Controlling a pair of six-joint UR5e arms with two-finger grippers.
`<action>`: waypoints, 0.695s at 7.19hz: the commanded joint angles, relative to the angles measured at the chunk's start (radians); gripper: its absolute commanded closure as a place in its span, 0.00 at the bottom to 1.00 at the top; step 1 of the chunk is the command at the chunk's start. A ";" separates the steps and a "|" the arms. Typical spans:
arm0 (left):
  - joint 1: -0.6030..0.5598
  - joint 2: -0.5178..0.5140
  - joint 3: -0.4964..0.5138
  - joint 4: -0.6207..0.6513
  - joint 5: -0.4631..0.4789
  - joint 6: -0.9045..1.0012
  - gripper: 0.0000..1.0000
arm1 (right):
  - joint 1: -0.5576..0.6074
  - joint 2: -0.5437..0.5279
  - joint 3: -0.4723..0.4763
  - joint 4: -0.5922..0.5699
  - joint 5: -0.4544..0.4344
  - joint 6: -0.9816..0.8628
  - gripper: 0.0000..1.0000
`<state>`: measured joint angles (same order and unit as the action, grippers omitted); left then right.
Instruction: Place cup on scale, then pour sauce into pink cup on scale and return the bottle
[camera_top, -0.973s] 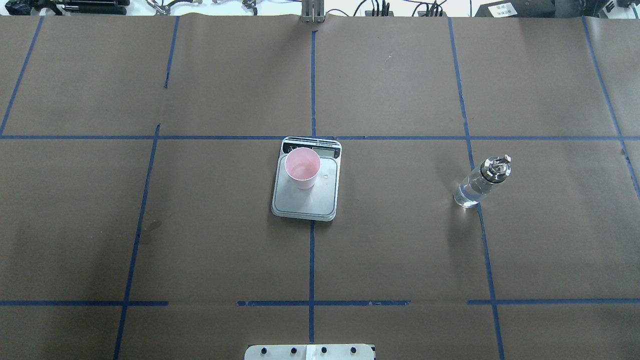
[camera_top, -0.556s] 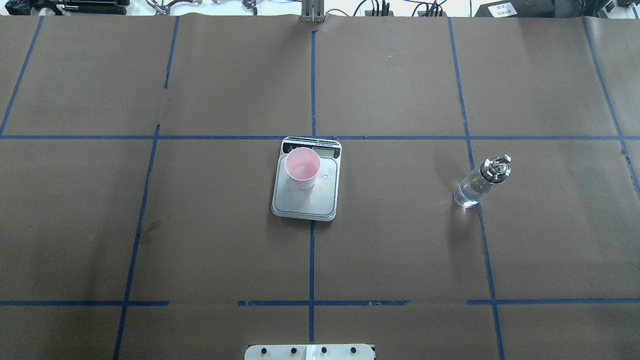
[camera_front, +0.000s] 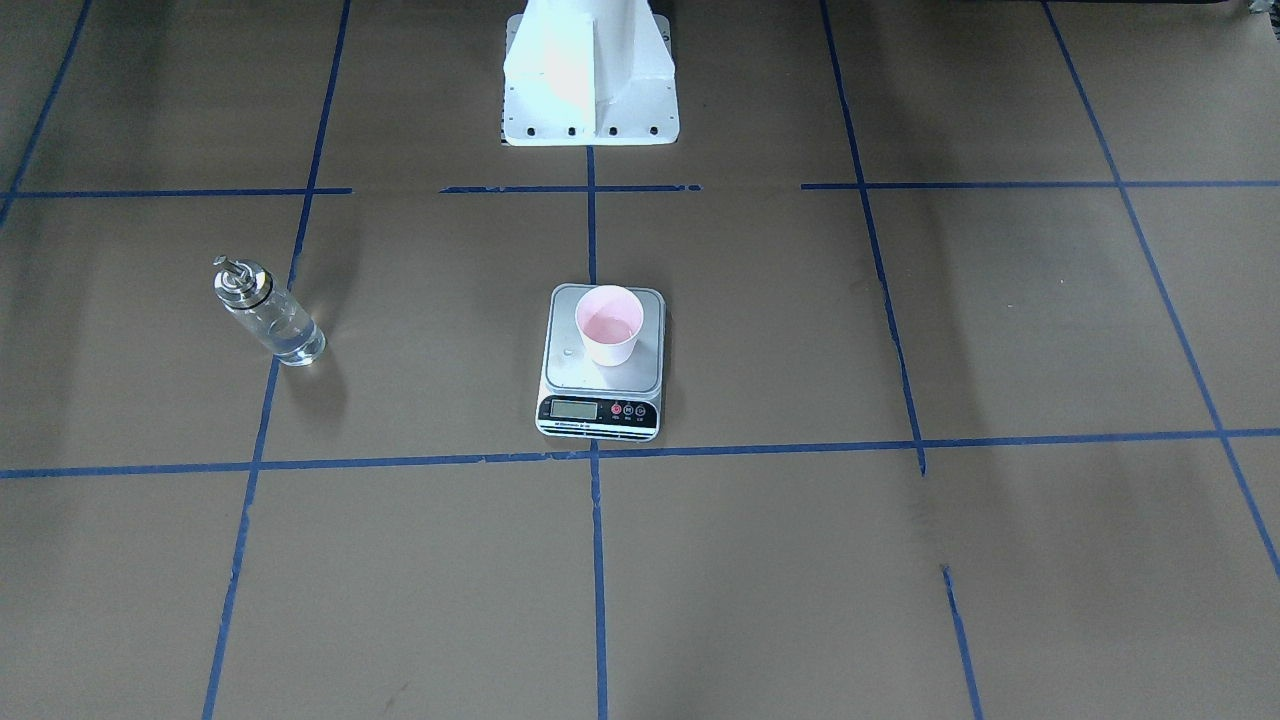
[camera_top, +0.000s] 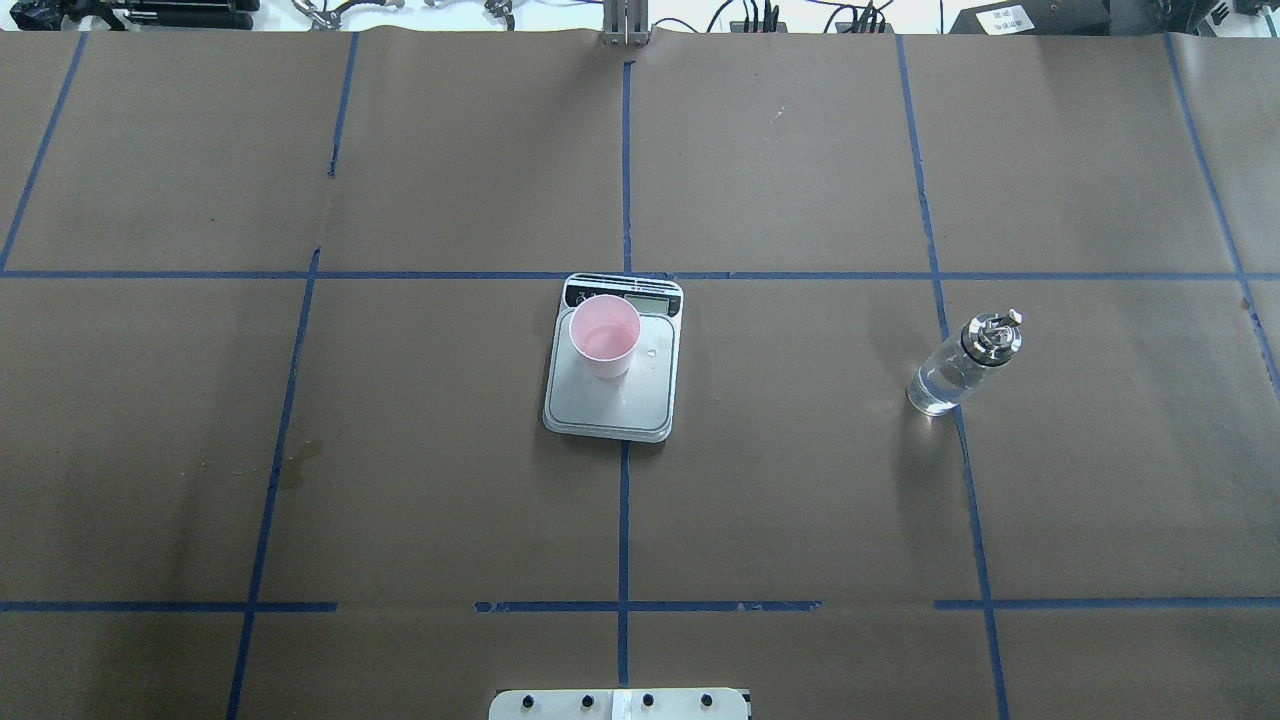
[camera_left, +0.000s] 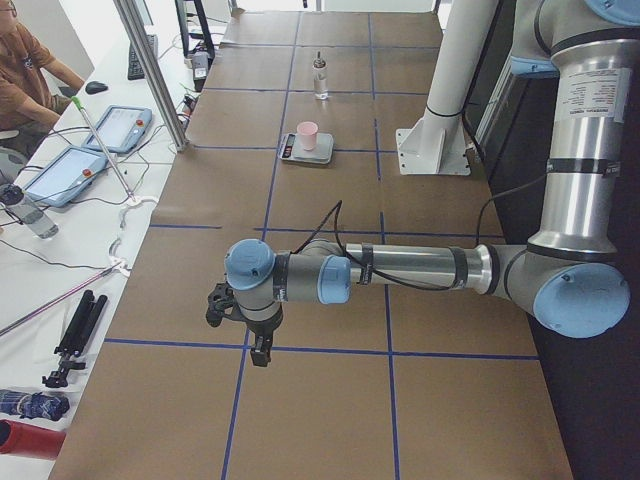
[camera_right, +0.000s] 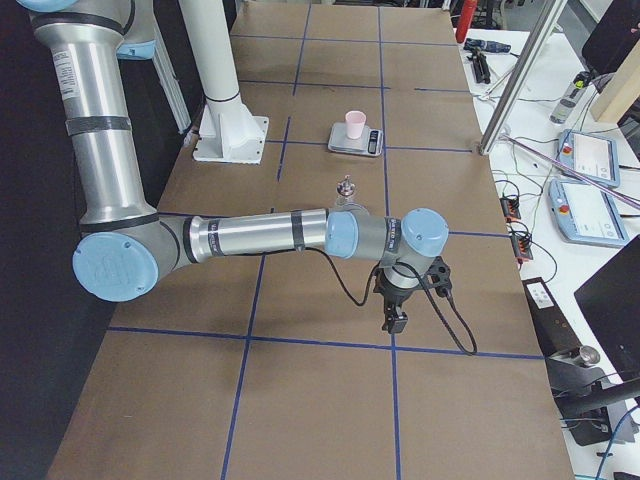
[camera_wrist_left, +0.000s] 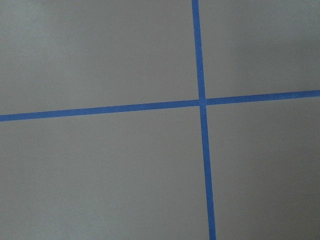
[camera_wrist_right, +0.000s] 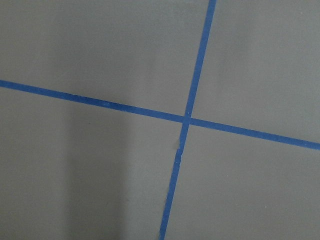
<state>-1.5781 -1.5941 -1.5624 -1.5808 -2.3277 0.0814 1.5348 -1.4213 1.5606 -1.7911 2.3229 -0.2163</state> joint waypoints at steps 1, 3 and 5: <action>0.006 -0.003 0.015 -0.018 -0.004 0.000 0.00 | -0.001 -0.042 0.010 0.013 0.010 0.008 0.00; 0.007 -0.009 -0.016 -0.005 -0.022 -0.002 0.00 | -0.001 -0.045 -0.005 0.022 0.012 0.009 0.00; 0.006 -0.009 -0.024 -0.016 -0.055 0.008 0.00 | -0.001 -0.044 -0.008 0.024 0.012 0.009 0.00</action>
<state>-1.5719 -1.6023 -1.5868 -1.5901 -2.3691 0.0853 1.5340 -1.4653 1.5547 -1.7683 2.3345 -0.2074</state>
